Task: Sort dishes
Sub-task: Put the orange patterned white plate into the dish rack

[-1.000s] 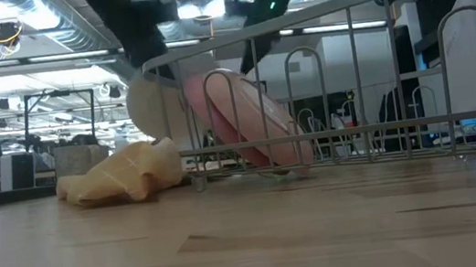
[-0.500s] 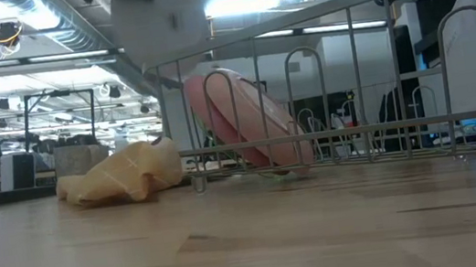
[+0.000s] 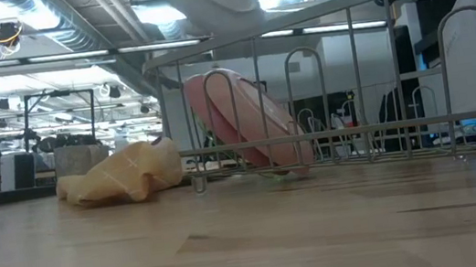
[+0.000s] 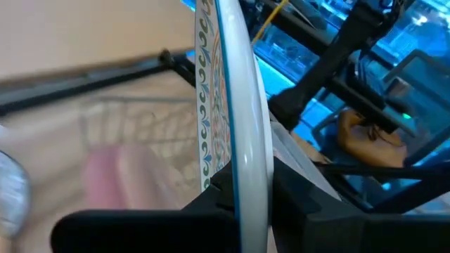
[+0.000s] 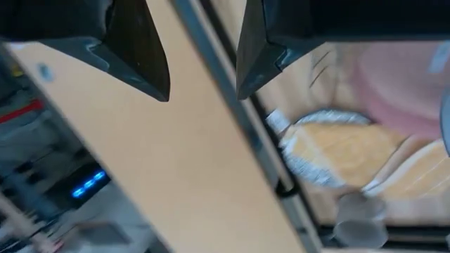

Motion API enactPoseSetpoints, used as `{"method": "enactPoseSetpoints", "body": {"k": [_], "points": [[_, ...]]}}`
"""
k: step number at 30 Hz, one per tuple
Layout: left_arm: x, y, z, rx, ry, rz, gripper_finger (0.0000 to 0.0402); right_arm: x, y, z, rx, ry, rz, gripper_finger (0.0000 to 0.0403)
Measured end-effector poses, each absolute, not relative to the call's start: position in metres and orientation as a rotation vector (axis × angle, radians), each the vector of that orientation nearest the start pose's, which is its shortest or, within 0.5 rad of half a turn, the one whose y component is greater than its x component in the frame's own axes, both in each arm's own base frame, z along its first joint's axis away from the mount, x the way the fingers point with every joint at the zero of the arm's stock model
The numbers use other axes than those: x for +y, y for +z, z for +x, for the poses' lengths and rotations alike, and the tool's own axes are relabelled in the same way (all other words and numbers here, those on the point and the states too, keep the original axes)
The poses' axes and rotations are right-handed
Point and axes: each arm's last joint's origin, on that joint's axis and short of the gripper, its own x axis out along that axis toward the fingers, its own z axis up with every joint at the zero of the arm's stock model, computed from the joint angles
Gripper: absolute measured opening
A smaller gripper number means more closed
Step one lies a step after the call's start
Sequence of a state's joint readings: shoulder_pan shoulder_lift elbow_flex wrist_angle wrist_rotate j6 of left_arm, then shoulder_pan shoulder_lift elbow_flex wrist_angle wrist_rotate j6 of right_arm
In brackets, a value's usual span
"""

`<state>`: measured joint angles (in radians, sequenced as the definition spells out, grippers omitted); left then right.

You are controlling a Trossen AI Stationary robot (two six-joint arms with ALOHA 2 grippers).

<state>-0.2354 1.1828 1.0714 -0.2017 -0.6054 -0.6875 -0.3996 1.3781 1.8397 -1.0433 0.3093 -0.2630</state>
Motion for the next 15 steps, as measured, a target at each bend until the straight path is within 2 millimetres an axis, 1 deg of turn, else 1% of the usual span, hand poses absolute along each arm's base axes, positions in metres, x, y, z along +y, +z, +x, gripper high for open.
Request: {"method": "enactPoseSetpoints", "body": {"k": [4, 8, 12, 15], "points": [[-0.054, 0.335, 0.283, 0.127, 0.439, -0.619, 0.0031, -0.1, 0.467, 0.216, 0.739, -0.555, -0.176, 0.017], [-0.058, 0.314, 0.308, 0.126, 0.446, -0.656, 0.0031, -0.099, 0.459, 0.217, 0.781, -0.518, -0.16, 0.017], [-0.058, 0.288, 0.325, 0.177, 0.494, -0.707, 0.0031, -0.1, 0.448, 0.22, 0.827, -0.499, -0.153, 0.017], [-0.057, 0.273, 0.335, 0.196, 0.526, -0.746, 0.0031, -0.101, 0.436, 0.223, 0.869, -0.49, -0.149, 0.017]]}}
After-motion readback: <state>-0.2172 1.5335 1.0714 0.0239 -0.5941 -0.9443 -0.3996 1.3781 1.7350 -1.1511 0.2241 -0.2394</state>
